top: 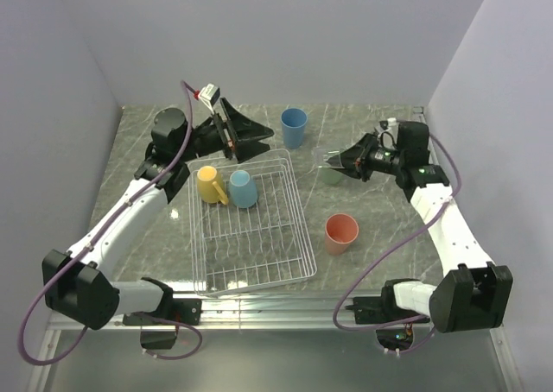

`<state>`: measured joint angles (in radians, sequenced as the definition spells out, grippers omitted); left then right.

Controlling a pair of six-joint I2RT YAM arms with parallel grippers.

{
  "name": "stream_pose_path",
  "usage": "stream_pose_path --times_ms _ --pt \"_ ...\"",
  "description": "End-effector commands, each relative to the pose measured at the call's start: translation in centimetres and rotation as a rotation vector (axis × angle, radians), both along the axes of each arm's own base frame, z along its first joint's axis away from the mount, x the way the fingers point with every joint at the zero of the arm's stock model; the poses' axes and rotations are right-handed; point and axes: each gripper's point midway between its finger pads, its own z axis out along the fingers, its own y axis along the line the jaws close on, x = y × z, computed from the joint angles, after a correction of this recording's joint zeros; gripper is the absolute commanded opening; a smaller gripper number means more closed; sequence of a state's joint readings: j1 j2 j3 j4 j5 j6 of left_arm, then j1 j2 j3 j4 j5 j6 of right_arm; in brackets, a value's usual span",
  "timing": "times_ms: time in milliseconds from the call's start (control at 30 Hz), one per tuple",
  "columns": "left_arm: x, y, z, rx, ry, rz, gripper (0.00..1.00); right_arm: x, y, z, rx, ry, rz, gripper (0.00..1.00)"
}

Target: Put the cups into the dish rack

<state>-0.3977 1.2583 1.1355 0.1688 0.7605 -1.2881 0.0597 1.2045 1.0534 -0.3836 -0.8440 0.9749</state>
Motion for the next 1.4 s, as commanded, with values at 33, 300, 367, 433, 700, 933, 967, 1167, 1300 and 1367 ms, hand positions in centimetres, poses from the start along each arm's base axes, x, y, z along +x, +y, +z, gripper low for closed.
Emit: stream_pose_path --times_ms 33,300,367,433,700,933,967,1167,1300,1367 --pt "-2.8 0.3 4.9 -0.135 -0.137 -0.112 1.00 -2.4 3.7 8.8 0.238 -0.240 0.192 0.00" --pt "-3.7 0.8 4.1 -0.229 -0.100 -0.111 0.99 -2.6 5.9 11.3 0.353 -0.293 0.260 0.00" --pt "-3.9 1.0 3.7 -0.247 -0.082 -0.110 0.99 -2.8 6.1 11.4 0.385 -0.279 0.270 0.00" --pt "-3.9 1.1 3.7 -0.261 -0.084 -0.104 0.99 -3.3 6.4 12.0 0.411 -0.316 0.298 0.00" --pt "-3.6 1.3 3.6 -0.280 -0.073 -0.072 0.99 -3.6 9.2 11.6 0.430 -0.280 0.368 0.00" --pt "-3.7 1.0 3.3 -0.294 -0.059 -0.090 0.98 -3.5 11.6 10.2 0.447 -0.240 0.401 0.00" --pt "-3.8 0.9 3.2 -0.281 -0.071 -0.087 0.98 -3.7 11.9 10.3 0.447 -0.242 0.410 0.00" --pt "-3.5 0.2 1.7 -0.208 -0.047 -0.071 0.97 -3.4 13.1 10.6 0.453 -0.236 0.437 0.00" --pt "-2.7 0.1 0.2 -0.118 -0.020 -0.023 0.92 -3.3 13.2 11.7 0.473 -0.259 0.448 0.00" --pt "-2.0 0.5 -0.8 -0.044 0.001 0.035 0.92 -3.3 13.3 11.6 0.451 -0.256 0.451 0.00"
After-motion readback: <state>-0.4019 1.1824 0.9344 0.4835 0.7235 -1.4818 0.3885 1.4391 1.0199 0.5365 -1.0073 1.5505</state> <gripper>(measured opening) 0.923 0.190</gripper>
